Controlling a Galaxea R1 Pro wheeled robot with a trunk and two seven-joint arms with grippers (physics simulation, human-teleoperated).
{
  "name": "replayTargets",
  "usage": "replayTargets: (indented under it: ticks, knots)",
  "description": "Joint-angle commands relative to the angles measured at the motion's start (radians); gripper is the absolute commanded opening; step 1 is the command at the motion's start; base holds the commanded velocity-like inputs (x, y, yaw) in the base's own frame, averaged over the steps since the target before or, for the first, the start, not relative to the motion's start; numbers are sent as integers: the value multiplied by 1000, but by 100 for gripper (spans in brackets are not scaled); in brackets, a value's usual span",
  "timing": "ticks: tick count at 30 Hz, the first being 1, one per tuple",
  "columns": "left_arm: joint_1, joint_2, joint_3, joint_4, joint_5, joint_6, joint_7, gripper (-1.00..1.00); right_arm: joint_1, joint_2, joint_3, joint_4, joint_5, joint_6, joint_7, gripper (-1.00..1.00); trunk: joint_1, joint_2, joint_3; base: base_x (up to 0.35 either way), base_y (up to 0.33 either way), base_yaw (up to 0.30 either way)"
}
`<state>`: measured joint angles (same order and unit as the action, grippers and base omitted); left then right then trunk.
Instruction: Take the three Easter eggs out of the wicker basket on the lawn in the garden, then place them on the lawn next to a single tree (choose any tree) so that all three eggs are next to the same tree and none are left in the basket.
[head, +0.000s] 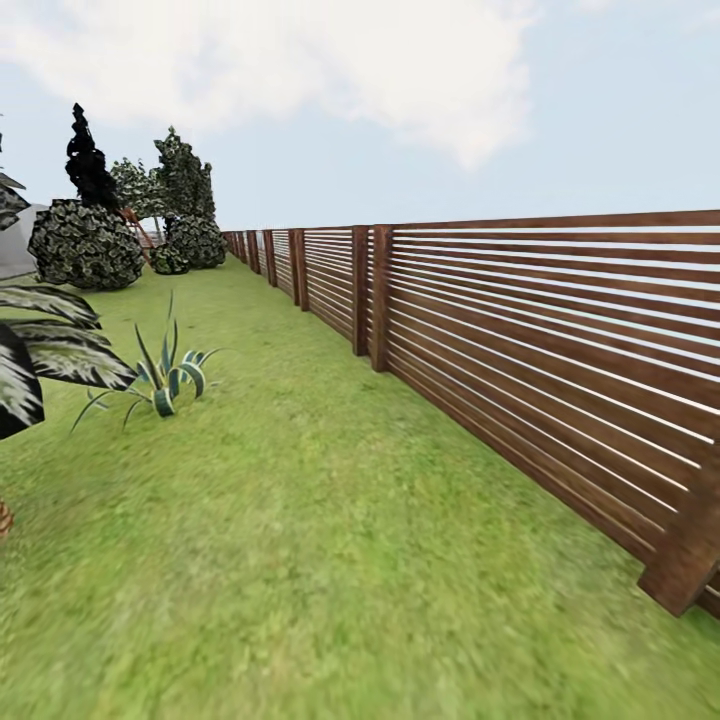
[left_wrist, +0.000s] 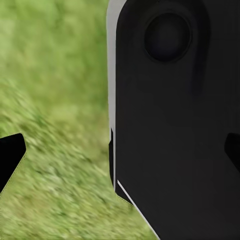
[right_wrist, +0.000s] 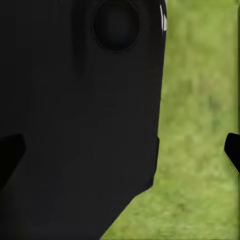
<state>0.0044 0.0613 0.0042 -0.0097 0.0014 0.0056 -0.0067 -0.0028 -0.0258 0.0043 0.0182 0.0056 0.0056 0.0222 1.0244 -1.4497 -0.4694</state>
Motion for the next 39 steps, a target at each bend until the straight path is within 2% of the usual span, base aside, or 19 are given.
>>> replayTargets:
  ticks: [1, 28, 39]
  knots:
    - [0, 0, 0, -1, 0, 1, 0, 100, 0, 0, 0, 0, 1, 1, 2, 100, 1, 0, -1, 334, 0, 1]
    - [0, 0, 0, -1, 0, 1, -1, 100, 0, 0, 0, 0, 1, 1, 2, 100, 1, 0, -1, 334, 0, 2]
    - [0, 0, 0, -1, 0, 1, -1, 100, 0, 0, 0, 0, 1, 1, 2, 100, 1, 0, -1, 334, 0, 135]
